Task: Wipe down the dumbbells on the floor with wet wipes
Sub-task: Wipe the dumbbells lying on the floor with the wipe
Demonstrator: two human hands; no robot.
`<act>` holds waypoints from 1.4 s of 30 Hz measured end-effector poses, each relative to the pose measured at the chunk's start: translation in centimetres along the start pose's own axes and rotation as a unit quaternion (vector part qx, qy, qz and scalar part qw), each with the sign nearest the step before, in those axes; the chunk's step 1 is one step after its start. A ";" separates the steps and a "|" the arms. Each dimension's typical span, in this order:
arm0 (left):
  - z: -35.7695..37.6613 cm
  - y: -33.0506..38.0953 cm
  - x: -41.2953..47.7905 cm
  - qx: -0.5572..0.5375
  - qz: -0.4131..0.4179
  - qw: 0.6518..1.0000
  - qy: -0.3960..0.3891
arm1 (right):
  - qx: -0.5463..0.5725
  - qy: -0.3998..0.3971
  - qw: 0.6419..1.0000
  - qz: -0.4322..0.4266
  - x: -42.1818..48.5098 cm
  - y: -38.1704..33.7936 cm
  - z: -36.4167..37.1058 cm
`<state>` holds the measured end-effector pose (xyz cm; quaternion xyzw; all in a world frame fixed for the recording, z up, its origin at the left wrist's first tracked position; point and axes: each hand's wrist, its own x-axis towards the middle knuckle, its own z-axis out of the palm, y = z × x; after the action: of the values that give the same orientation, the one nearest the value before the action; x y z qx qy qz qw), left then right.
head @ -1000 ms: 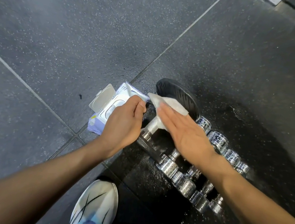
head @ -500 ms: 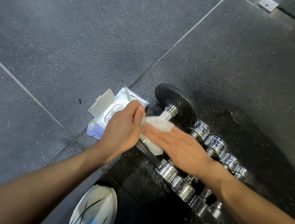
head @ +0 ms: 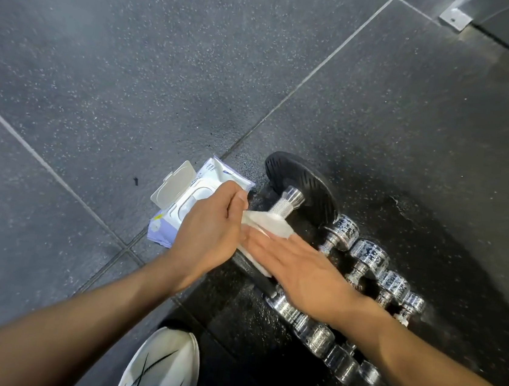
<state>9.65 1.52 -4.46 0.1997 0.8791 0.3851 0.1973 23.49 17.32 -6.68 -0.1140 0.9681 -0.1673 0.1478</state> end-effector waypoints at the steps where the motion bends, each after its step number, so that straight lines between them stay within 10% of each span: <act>1: 0.0 0.0 0.0 -0.002 -0.001 1.000 0.000 | -0.004 0.010 1.000 0.007 -0.2 0.3 -0.2; 5: 0.0 0.1 0.0 0.008 -0.001 1.000 -0.002 | 0.027 0.088 0.987 0.130 0.5 1.3 -0.8; 9: 0.0 0.1 0.0 0.001 0.002 1.000 0.003 | 0.007 0.014 1.000 -0.022 -0.2 -0.5 -0.3; 13: 0.1 0.1 0.1 0.001 -0.005 1.000 0.004 | 0.035 0.067 0.991 0.111 0.7 1.5 -1.0; 18: 0.1 -0.1 0.1 -0.003 0.003 1.000 0.009 | 0.033 0.005 0.999 -0.009 -0.4 0.1 -1.1; 22: 0.3 -0.1 0.2 -0.002 -0.008 1.000 0.011 | 0.021 0.070 0.991 0.112 0.3 1.0 -1.3; 26: 0.3 -0.4 0.1 -0.011 0.004 1.000 0.014 | 0.062 -0.004 0.998 0.007 -0.5 -0.4 -0.4; 31: 0.5 -0.3 0.2 -0.006 -0.007 1.000 0.016 | 0.093 0.102 0.981 0.134 -0.3 0.7 0.3; 35: 0.5 -0.5 0.3 -0.013 -0.005 1.000 0.017 | 0.072 0.043 0.996 0.022 -1.8 0.2 0.4; 39: 0.6 -0.7 0.4 -0.013 -0.006 1.000 0.017 | 0.088 0.071 0.982 0.154 -2.1 1.6 -0.3; 42: 0.6 -0.8 0.4 -0.011 -0.006 1.000 0.019 | 0.100 0.019 0.992 0.076 -2.6 0.0 0.7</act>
<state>9.44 1.57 -5.51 0.1851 0.8795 0.3972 0.1854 26.17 17.81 -6.60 -0.0212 0.9549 -0.2539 0.1522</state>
